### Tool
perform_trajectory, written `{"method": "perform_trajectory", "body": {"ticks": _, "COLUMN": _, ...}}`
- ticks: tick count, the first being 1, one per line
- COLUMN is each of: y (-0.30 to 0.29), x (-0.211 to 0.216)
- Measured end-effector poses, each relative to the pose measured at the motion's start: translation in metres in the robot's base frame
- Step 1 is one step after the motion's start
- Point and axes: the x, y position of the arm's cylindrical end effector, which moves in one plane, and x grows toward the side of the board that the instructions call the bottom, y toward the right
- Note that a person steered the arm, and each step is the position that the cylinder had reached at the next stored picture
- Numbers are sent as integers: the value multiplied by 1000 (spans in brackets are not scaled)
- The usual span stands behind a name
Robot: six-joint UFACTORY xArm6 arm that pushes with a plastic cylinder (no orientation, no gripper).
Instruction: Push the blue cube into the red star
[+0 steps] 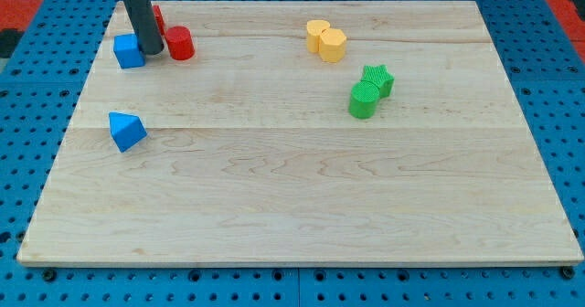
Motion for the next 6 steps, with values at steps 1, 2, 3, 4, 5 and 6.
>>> {"method": "perform_trajectory", "body": {"ticks": 1, "y": -5, "x": 32}}
{"method": "perform_trajectory", "body": {"ticks": 2, "y": -32, "x": 31}}
{"method": "perform_trajectory", "body": {"ticks": 3, "y": -57, "x": -8}}
{"method": "perform_trajectory", "body": {"ticks": 4, "y": -57, "x": -27}}
{"method": "perform_trajectory", "body": {"ticks": 5, "y": -57, "x": -33}}
{"method": "perform_trajectory", "body": {"ticks": 6, "y": -65, "x": 7}}
